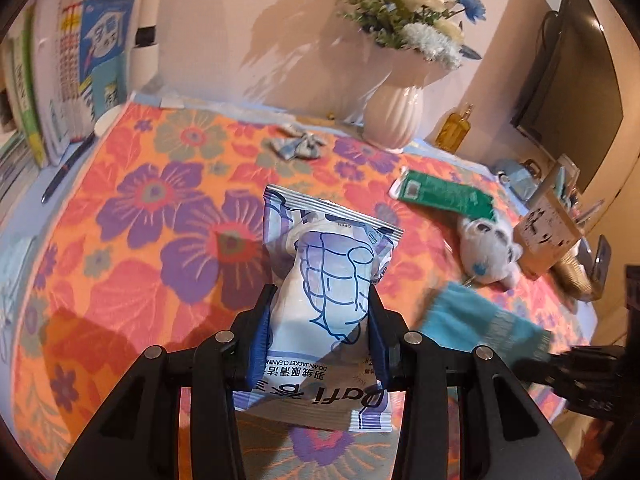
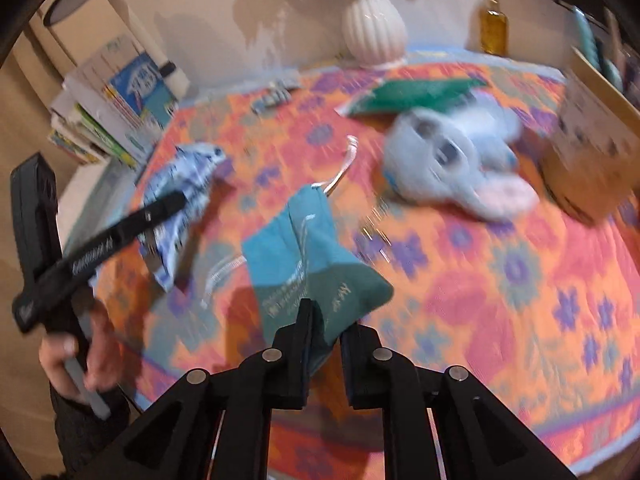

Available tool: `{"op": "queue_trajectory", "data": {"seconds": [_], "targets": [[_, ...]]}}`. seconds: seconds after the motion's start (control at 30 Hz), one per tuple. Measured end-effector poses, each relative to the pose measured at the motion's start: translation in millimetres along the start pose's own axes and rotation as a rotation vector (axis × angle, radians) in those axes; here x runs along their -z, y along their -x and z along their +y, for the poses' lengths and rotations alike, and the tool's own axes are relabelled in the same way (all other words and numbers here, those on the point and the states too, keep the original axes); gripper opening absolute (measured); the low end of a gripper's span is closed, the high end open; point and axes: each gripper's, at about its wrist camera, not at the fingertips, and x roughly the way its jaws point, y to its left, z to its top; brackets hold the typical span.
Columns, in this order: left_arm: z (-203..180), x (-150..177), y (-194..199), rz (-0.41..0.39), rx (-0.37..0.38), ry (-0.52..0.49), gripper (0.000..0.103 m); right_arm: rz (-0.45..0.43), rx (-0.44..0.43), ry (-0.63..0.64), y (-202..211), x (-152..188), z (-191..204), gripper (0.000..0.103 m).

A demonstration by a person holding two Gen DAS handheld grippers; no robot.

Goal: Organize soft objects

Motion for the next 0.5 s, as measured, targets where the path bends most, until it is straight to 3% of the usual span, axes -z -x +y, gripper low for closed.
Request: {"op": "queue_trajectory", "data": {"seconds": [0.03,0.1,0.23,0.27,0.3,0.5], "targets": [[0.9,3.6,-1.2,-0.008,-0.005,0.003,0.038,0.003,0.018,0.007,2.8,6.7,-4.5,0.027],[4.8,8.3,-3.0,-0.029,0.001,0.018,0.039,-0.008,0.063,0.019,10.6,12.5,-11.6,0.066],[8.0,12.9,1.5,-0.072,0.001,0.028,0.039,-0.096,0.063,0.094,30.0,6.9,-9.3,0.085],[5.2,14.5,2.0,-0.078,-0.01,0.015,0.039,-0.105,0.038,0.138,30.4,1.1,-3.8,0.097],[2.8,15.1,2.3,-0.082,-0.019,0.001,0.039,-0.106,0.018,0.171,28.2,-3.1,-0.1,0.102],[-5.7,16.7,2.1,-0.081,-0.033,-0.06,0.039,-0.082,0.038,0.234,-18.5,-17.8,12.4,0.102]]}}
